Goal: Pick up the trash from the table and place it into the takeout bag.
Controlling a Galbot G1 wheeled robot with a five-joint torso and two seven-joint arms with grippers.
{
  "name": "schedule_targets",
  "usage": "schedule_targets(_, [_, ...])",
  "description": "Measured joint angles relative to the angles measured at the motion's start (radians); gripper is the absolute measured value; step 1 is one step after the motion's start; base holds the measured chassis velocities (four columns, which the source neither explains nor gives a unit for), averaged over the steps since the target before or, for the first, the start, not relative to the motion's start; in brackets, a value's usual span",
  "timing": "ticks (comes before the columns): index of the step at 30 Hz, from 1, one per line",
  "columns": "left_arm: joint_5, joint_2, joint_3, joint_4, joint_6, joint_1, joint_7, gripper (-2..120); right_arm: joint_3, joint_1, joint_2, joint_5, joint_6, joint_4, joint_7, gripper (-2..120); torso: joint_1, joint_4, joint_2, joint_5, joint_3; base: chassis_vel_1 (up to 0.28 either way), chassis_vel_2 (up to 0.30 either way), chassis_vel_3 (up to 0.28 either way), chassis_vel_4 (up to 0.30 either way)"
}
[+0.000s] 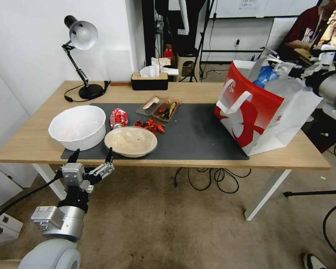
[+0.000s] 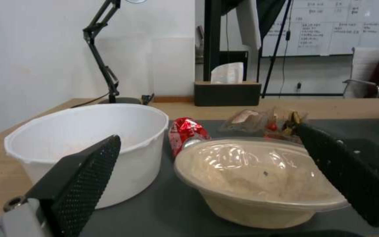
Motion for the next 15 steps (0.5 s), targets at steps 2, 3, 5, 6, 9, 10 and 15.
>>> schedule_targets(2, [0.001, 0.000, 0.000, 0.000, 0.000, 0.000, 0.000, 100, 0.005, -0.001, 0.000, 0.017, -0.001, -0.001, 0.007, 100, 0.000, 0.0000, 0.000, 0.0000, 0.000, 0.000, 0.000, 0.000, 0.000])
schedule_targets(3, [0.004, 0.000, 0.003, -0.001, 0.000, -0.001, 0.002, 100, 0.039, -0.007, -0.001, 0.126, -0.008, -0.014, 0.046, 100, 0.000, 0.0000, 0.000, -0.0003, 0.000, 0.000, 0.000, 0.000, 0.000])
schedule_targets(5, [0.006, 0.000, 0.005, -0.001, 0.000, -0.001, 0.003, 100, 0.057, -0.014, -0.001, 0.192, -0.011, -0.030, 0.065, 100, 0.000, 0.0001, 0.000, -0.0005, 0.000, 0.000, 0.000, 0.000, 0.000])
schedule_targets(6, [0.007, 0.001, 0.008, -0.002, -0.001, -0.001, 0.004, 100, 0.075, -0.024, 0.001, 0.262, -0.013, -0.051, 0.083, 100, 0.000, 0.0000, 0.000, -0.0002, 0.000, 0.000, 0.000, 0.000, 0.000])
schedule_targets(9, [0.012, 0.001, 0.014, -0.003, -0.002, -0.001, 0.007, 100, 0.131, -0.051, 0.020, 0.435, -0.010, -0.093, 0.135, 100, 0.000, -0.0001, 0.000, -0.0001, 0.000, 0.000, 0.000, 0.000, 0.000])
schedule_targets(10, [0.012, 0.001, 0.014, -0.003, -0.002, -0.001, 0.007, 100, 0.131, -0.051, 0.020, 0.435, -0.010, -0.093, 0.135, 100, 0.000, -0.0001, 0.000, -0.0001, 0.000, 0.000, 0.000, 0.000, 0.000])
schedule_targets(15, [0.016, 0.005, 0.018, -0.003, -0.008, -0.001, 0.011, 100, 0.179, -0.094, 0.048, 0.495, -0.007, -0.103, 0.145, 100, 0.000, 0.0000, 0.000, -0.0001, 0.000, 0.000, 0.000, 0.000, 0.000])
